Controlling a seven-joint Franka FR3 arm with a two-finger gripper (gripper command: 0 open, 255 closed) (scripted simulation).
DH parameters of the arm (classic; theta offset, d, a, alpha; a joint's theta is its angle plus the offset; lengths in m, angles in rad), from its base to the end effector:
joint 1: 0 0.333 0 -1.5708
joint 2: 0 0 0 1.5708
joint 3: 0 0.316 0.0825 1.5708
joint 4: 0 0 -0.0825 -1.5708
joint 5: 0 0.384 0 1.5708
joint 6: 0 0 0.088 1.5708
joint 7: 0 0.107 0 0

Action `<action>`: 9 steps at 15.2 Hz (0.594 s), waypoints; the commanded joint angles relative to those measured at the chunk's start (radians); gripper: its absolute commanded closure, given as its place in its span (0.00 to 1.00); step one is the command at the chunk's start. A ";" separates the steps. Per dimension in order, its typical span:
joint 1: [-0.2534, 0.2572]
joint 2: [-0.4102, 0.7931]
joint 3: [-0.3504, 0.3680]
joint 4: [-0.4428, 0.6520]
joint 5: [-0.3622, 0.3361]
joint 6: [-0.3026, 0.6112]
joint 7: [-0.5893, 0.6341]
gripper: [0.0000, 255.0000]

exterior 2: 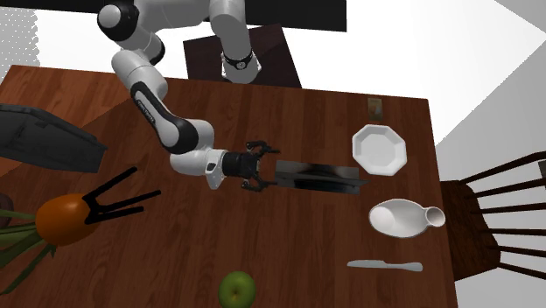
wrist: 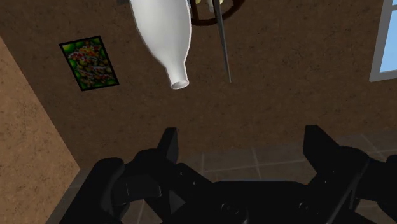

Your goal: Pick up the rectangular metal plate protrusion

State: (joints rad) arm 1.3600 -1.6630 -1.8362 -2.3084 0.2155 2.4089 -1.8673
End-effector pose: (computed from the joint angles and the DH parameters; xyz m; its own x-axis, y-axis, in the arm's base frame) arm 0.4897 -0.1137 0.1963 0.0650 -0.2348 0.9699 0.9367 -0.3207 -0.1404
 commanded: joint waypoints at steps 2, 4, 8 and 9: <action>0.031 -0.034 -0.031 0.043 -0.016 -0.029 -0.036 0.00; 0.035 -0.043 -0.049 0.056 -0.023 -0.037 -0.049 0.00; 0.042 -0.053 -0.072 0.074 -0.032 -0.048 -0.066 0.00; 0.041 -0.053 -0.072 0.072 -0.032 -0.047 -0.066 1.00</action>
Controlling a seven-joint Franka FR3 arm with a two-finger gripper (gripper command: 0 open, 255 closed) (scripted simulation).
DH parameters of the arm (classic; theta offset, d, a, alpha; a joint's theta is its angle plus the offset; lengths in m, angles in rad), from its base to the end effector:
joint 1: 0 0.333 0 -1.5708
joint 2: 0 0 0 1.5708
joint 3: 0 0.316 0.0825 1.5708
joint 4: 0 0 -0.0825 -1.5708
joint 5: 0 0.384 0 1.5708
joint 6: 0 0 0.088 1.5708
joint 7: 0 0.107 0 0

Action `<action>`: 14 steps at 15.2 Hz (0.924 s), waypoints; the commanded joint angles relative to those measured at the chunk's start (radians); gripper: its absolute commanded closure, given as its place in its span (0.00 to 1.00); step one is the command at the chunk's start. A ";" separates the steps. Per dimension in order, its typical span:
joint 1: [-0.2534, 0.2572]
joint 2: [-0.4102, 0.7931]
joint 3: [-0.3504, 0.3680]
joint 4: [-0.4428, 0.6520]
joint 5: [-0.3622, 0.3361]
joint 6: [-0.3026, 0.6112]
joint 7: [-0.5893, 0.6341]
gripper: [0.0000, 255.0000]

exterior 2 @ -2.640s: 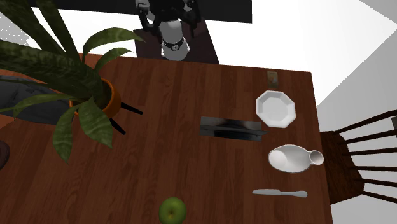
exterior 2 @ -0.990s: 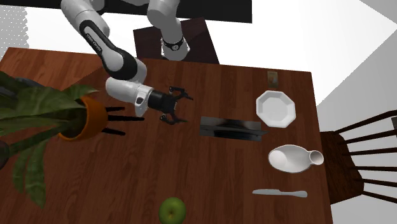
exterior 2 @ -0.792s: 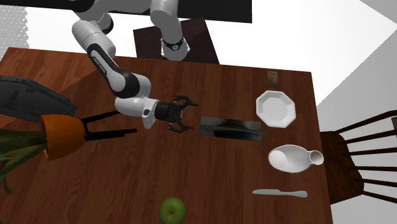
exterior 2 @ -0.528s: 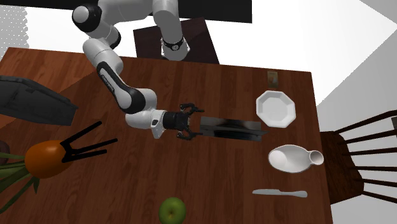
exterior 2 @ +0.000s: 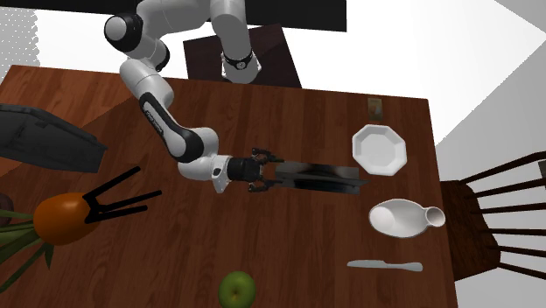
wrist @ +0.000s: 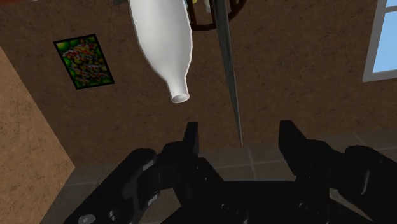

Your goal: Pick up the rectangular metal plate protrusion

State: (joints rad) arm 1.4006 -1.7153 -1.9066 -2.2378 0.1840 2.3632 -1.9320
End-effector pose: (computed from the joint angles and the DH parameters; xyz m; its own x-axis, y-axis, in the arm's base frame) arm 0.4957 -0.1082 0.1534 0.0485 -0.2472 0.9677 0.9435 -0.3066 -0.1256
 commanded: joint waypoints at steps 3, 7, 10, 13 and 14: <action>0.001 -0.001 -0.002 0.000 -0.001 0.000 -0.002 1.00; 0.001 -0.001 -0.002 0.000 -0.001 0.001 -0.002 1.00; -0.001 0.003 0.007 -0.004 0.003 0.002 0.005 1.00; -0.009 0.016 0.034 -0.024 0.014 0.014 0.024 1.00; -0.011 0.020 0.043 -0.030 0.017 0.018 0.031 1.00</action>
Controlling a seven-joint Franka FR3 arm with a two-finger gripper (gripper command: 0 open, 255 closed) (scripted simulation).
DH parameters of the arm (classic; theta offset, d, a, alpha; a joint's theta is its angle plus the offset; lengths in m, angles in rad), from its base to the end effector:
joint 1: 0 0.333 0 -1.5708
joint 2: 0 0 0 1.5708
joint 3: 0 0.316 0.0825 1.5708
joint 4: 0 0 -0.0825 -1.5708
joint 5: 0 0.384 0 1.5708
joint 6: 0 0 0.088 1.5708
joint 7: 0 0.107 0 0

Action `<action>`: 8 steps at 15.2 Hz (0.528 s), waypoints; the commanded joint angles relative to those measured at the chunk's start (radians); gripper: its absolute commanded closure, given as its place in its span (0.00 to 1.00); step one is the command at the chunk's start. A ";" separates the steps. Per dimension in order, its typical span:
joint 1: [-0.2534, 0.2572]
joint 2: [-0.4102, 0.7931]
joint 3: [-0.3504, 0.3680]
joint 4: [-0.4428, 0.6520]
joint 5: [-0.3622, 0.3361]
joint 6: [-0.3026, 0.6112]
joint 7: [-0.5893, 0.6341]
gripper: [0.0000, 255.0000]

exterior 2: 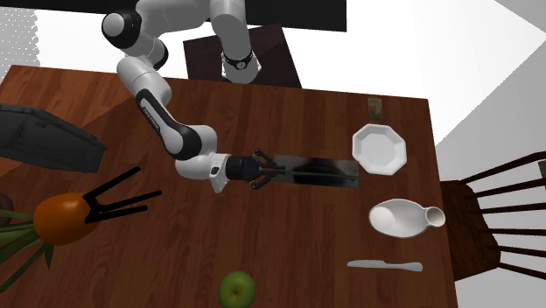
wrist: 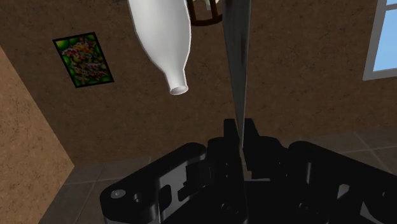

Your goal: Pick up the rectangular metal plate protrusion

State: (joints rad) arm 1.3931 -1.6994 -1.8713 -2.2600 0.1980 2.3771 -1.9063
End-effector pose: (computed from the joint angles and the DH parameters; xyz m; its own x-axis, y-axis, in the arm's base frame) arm 0.4967 -0.1089 0.1739 0.0483 -0.2470 0.9678 0.9435 -0.3067 -0.1253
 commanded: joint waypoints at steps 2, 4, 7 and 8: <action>-0.008 0.011 0.026 -0.020 0.011 0.012 0.019 1.00; -0.012 0.019 0.045 -0.032 0.018 0.020 0.032 1.00; -0.018 0.030 0.073 -0.047 0.030 0.031 0.052 1.00; -0.019 0.033 0.083 -0.052 0.033 0.034 0.059 1.00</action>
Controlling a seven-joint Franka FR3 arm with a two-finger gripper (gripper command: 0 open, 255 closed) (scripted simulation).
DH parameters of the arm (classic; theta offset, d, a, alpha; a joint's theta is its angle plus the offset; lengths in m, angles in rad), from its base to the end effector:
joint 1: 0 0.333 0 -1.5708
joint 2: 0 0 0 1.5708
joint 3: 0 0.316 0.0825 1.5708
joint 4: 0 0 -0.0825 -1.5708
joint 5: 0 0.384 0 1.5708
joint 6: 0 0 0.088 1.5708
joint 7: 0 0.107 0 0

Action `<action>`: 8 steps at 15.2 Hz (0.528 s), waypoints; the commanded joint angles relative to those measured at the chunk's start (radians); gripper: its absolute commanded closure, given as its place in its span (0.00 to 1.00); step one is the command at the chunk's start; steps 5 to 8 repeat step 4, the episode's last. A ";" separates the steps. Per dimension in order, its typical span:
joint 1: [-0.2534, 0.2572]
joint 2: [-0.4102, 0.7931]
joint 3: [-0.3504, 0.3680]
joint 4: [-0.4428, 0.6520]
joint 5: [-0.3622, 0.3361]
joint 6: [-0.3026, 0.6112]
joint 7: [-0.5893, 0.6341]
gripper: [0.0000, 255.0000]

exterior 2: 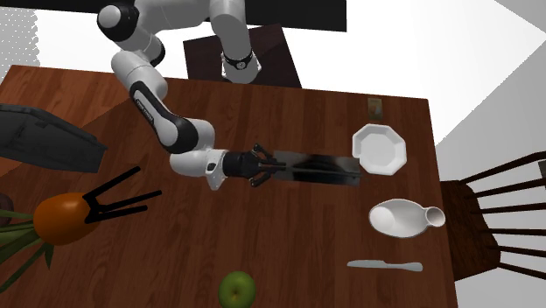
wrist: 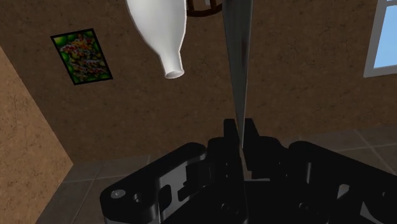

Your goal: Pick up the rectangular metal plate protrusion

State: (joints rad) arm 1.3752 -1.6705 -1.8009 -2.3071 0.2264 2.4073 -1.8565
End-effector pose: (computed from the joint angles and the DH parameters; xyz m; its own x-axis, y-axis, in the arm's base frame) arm 0.4958 -0.1083 0.2140 0.0482 -0.2469 0.9678 0.9435 -0.3067 -0.1252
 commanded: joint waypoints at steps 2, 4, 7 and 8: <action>-0.005 0.011 0.032 -0.014 0.013 0.011 0.023 1.00; -0.005 0.012 0.034 -0.015 0.013 0.011 0.024 1.00; -0.005 0.012 0.034 -0.015 0.013 0.011 0.024 1.00; -0.005 0.012 0.034 -0.015 0.013 0.011 0.024 1.00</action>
